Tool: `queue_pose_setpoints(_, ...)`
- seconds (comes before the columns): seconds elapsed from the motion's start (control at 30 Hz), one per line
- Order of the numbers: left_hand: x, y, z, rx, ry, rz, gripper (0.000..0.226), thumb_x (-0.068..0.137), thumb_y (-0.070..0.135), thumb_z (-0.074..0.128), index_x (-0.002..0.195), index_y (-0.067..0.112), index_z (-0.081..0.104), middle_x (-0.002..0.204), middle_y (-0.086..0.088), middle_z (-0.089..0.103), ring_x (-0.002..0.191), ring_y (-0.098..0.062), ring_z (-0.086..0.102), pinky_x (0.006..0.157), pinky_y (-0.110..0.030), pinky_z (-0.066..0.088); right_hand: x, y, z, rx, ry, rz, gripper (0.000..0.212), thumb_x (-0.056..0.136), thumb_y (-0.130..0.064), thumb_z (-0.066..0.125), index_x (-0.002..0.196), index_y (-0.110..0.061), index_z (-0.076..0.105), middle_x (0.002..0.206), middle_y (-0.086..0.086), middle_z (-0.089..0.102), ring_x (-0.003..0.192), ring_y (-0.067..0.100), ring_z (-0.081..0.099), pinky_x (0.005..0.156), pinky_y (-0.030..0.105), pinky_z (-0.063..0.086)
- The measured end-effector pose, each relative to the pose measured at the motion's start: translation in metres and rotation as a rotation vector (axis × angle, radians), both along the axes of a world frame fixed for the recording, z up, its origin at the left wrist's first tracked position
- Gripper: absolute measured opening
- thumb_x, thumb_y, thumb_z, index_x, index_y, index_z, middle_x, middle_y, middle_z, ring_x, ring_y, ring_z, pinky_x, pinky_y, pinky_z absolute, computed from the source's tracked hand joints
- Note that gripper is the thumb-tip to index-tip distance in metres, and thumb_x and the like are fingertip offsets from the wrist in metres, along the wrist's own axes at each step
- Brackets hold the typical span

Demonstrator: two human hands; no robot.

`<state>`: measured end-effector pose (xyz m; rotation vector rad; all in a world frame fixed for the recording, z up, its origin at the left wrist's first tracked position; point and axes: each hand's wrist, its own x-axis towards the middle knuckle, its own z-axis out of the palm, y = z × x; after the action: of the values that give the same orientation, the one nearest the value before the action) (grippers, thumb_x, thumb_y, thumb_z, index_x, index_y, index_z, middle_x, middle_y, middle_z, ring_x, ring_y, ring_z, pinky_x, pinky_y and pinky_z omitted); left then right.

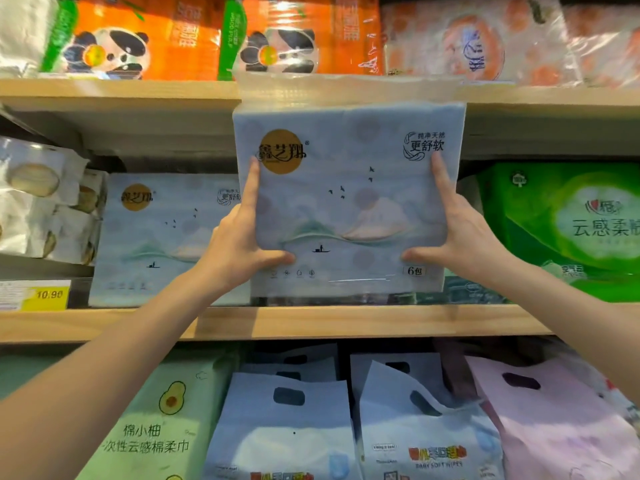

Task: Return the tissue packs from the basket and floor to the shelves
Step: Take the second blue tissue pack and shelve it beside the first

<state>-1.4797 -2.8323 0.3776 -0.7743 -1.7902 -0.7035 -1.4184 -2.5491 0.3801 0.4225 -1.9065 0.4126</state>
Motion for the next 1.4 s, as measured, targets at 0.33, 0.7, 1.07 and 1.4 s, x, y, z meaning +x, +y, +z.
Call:
queue_pose_setpoints(0.33, -0.013, 0.008, 0.012, -0.093, -0.227, 0.113, 0.133, 0.059, 0.037, 0.084, 0.136, 0.048, -0.024, 0.105, -0.015, 0.060, 0.078, -0.039, 0.051, 0.076, -0.040, 0.043, -0.024, 0.014, 0.007, 0.037, -0.206, -0.067, 0.130, 0.063, -0.030, 0.082, 0.132, -0.049, -0.027, 0.135, 0.025, 0.044, 0.110, 0.040, 0.053, 0.094, 0.046, 0.044)
queue_pose_setpoints(0.7, -0.038, 0.012, 0.017, -0.096, -0.366, 0.155, 0.133, 0.058, 0.042, 0.083, 0.137, 0.047, -0.024, 0.122, -0.035, 0.050, 0.103, -0.051, 0.050, 0.074, -0.041, 0.039, -0.054, 0.024, 0.015, 0.034, -0.339, -0.080, 0.132, 0.063, -0.033, 0.082, 0.133, -0.046, -0.029, 0.139, 0.020, 0.042, 0.119, 0.037, 0.047, 0.090, 0.035, 0.037)
queue_pose_setpoints(1.07, -0.054, 0.022, 0.025, -0.137, -0.458, 0.250, 0.134, 0.062, 0.043, 0.080, 0.132, 0.046, -0.034, 0.116, -0.033, 0.052, 0.103, -0.047, 0.053, 0.088, -0.050, 0.044, -0.070, 0.025, 0.019, 0.039, -0.492, -0.152, 0.123, 0.074, -0.025, 0.075, 0.132, -0.049, -0.031, 0.152, 0.019, 0.022, 0.096, 0.035, 0.061, 0.074, 0.031, 0.042)
queue_pose_setpoints(1.4, -0.070, 0.024, 0.031, -0.184, -0.526, 0.275, 0.132, 0.069, 0.037, 0.078, 0.132, 0.039, -0.038, 0.129, -0.023, 0.049, 0.094, -0.032, 0.054, 0.087, -0.040, 0.047, -0.089, 0.021, 0.027, 0.044, -0.540, -0.201, 0.124, 0.074, -0.026, 0.075, 0.128, -0.050, -0.034, 0.144, 0.022, 0.034, 0.075, 0.028, 0.066, 0.075, 0.037, 0.055)
